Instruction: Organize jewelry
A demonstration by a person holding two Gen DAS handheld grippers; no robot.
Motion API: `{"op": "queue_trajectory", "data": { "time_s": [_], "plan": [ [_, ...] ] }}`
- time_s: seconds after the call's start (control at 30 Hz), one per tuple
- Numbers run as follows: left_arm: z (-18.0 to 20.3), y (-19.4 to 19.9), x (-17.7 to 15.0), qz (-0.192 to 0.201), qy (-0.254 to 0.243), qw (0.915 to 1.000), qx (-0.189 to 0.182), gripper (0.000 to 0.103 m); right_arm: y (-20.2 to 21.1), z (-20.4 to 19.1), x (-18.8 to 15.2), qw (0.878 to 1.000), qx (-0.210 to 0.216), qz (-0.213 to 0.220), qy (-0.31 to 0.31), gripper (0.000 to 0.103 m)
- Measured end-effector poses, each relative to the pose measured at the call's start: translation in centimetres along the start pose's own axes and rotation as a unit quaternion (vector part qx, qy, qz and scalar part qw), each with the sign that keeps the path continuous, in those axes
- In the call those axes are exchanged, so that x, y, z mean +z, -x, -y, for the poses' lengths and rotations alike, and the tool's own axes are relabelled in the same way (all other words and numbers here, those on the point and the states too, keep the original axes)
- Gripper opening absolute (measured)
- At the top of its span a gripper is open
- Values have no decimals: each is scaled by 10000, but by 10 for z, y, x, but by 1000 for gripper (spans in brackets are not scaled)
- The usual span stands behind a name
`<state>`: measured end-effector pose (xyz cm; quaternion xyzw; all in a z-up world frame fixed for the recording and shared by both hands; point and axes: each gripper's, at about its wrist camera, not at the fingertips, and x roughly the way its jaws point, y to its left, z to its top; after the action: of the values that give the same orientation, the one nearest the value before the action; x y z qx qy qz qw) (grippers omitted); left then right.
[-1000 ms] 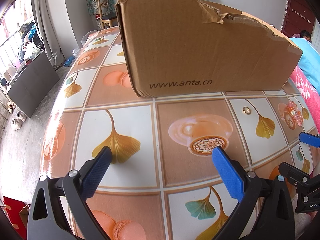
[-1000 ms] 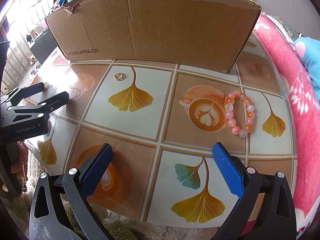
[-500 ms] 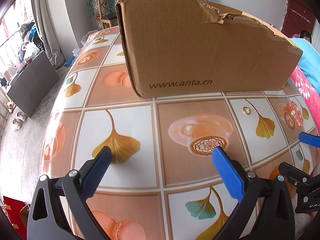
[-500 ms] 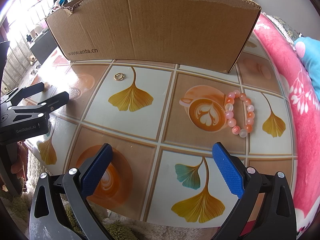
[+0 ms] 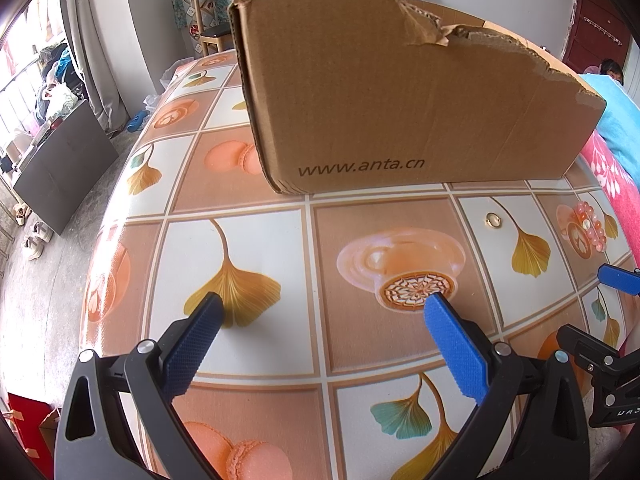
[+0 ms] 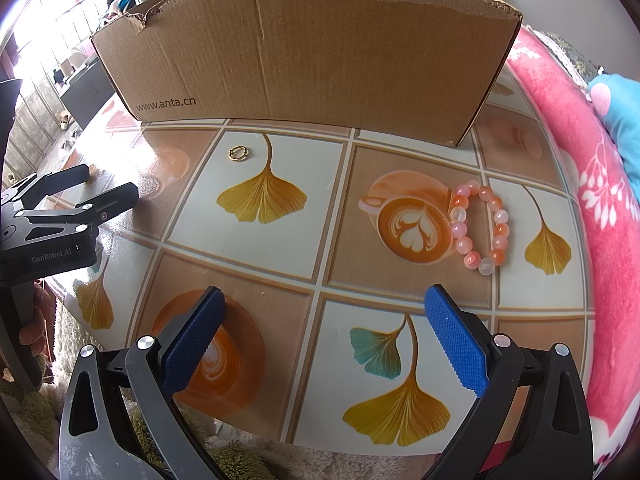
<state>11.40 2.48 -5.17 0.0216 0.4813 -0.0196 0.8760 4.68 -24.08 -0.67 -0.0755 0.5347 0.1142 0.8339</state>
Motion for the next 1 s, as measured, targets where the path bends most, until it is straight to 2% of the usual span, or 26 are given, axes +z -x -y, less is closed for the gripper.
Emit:
{"op": "queue_trajectory", "data": {
  "time_s": [1.0],
  "plan": [
    [1,1,-3,57,6,10000,13,99,0,-1,0,10000,3,23,1,95]
  ]
}}
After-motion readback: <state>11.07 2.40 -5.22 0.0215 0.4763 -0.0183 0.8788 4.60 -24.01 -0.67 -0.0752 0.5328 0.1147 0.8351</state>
